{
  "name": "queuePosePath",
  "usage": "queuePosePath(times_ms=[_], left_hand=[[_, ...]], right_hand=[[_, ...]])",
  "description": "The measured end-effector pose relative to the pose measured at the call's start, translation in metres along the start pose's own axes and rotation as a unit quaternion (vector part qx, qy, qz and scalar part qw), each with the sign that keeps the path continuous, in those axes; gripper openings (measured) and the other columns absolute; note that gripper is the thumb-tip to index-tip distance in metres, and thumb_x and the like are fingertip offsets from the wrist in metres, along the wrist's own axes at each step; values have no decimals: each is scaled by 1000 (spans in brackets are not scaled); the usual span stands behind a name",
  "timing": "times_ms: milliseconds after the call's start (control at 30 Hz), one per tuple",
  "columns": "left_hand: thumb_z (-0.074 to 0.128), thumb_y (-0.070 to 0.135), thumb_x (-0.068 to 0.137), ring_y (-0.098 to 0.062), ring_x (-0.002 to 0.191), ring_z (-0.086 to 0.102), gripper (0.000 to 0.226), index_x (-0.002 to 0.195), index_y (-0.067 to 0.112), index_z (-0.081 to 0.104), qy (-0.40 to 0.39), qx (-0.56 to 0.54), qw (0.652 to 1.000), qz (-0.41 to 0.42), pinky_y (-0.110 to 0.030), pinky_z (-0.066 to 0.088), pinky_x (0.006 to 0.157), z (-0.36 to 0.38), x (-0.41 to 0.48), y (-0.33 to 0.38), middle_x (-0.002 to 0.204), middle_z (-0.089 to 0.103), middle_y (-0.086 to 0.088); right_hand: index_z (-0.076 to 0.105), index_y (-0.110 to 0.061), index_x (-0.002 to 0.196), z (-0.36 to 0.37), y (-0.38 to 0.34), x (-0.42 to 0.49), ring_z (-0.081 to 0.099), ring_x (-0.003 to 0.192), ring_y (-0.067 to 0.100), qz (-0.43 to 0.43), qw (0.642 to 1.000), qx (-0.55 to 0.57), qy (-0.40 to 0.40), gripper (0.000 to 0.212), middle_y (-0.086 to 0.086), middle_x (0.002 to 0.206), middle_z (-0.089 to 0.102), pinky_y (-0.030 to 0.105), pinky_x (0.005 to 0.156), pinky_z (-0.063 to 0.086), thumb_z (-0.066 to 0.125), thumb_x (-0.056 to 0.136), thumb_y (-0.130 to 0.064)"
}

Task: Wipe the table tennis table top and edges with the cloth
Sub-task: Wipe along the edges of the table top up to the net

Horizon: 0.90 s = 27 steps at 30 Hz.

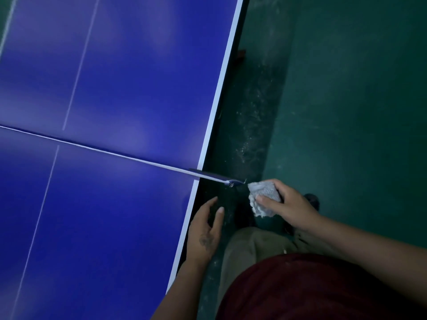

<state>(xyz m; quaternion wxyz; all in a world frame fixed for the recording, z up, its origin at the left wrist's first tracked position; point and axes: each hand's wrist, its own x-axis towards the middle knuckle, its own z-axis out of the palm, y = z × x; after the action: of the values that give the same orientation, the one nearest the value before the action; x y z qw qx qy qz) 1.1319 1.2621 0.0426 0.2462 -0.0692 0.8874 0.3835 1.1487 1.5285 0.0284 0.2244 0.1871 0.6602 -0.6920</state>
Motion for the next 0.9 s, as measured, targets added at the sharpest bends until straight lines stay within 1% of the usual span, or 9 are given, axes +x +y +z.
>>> queuePosePath(times_ms=[100,200,267,367,467,633,767,833,900], left_hand=[[61,61,99,1,125,66,52,144,36,64,-16,-18,999,39,-36,56,109,13,-14,36,134,70,22],[65,51,101,-2,115,72,36,137,44,66,-17,-20,995,92,-24,58,100,20,-16,71,121,75,22],[67,46,103,-2,105,74,29,133,46,68,15,-6,992,127,-14,56,89,17,-11,91,111,77,22],[68,45,103,-4,95,75,27,129,41,71,91,-4,986,142,-10,51,81,1,9,111,101,77,20],[68,45,102,-5,101,76,28,128,37,72,112,-18,985,132,-9,50,84,-16,38,123,104,79,18],[68,46,102,-4,101,73,24,125,40,72,123,-39,983,130,-8,49,85,-38,108,136,105,79,15],[68,39,105,5,100,70,21,126,36,71,97,-20,987,125,-5,47,83,-45,182,132,105,74,28],[68,37,106,5,105,69,25,131,30,70,58,-6,992,114,-11,51,91,-48,220,124,107,73,28],[69,36,106,-4,116,67,33,136,23,68,37,15,993,111,-24,52,104,-51,257,113,118,74,18]], right_hand=[[67,-57,112,-37,-7,-5,77,101,5,-16,1000,8,3,53,-17,113,79,23,80,58,71,71,-90],[70,-47,111,-63,-12,-2,77,98,5,-26,999,15,14,59,-16,109,79,28,83,57,68,72,-91],[70,-39,111,-71,-15,2,77,96,6,-25,999,17,22,58,-16,106,79,32,84,58,69,74,-84],[69,-36,112,-73,-20,11,77,95,6,-19,999,21,17,46,-16,103,80,30,83,57,71,86,-74],[69,-32,114,-72,-28,19,77,96,8,3,999,37,-3,43,-14,103,80,24,79,57,68,85,-64],[71,-26,112,-73,-40,42,77,91,5,33,998,50,-27,39,-14,99,80,14,72,54,71,87,-55],[70,-25,117,-77,-56,72,75,93,0,59,998,28,-19,43,-16,102,79,10,73,52,71,85,-55],[69,-30,116,-79,-62,89,75,96,0,81,996,-4,-27,46,-19,105,79,14,77,52,71,83,-62],[69,-34,114,-80,-65,102,75,97,2,106,993,-40,-38,47,-19,105,78,23,82,53,70,82,-67]])
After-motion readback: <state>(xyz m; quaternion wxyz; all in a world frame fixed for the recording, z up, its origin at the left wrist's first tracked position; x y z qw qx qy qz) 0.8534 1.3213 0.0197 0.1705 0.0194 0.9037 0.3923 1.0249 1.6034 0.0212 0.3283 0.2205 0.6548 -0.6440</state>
